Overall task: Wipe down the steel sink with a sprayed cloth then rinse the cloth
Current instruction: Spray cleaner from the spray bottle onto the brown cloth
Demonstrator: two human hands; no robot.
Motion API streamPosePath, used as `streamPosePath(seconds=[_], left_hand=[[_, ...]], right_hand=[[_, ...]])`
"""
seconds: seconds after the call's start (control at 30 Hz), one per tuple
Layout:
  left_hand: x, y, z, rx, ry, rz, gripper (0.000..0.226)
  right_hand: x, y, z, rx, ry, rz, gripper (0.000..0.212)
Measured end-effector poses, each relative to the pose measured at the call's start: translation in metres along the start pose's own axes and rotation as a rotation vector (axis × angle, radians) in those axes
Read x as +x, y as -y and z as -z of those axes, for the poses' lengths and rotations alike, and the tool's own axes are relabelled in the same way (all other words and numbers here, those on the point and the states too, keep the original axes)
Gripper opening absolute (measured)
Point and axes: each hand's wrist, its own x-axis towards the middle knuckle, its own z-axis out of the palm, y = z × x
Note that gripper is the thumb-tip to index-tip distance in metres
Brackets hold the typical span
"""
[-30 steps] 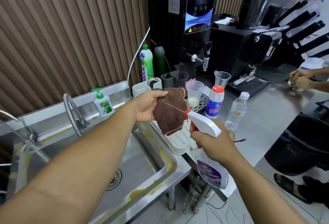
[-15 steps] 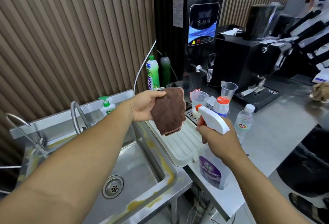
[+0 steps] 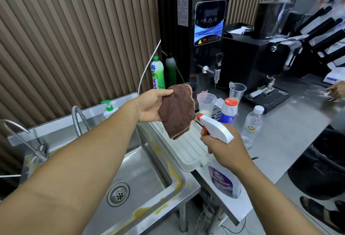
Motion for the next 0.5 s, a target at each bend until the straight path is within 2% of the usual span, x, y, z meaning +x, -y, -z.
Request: streamPosePath(seconds=[0.23,0.5], left_hand=[[-0.0004,0.0013,0.0026,0.017,0.004,-0.002,0.037],[0.0029,-0.0061,0.0053,0.018,-0.011,-0.025,0.038]], right_hand=[[0.0062,0.0011,0.0052,0.065,-0.106,-0.03,0.011],[0.0016,0.0018,-0.0039,0.046,0.022,-0.014,0.006]])
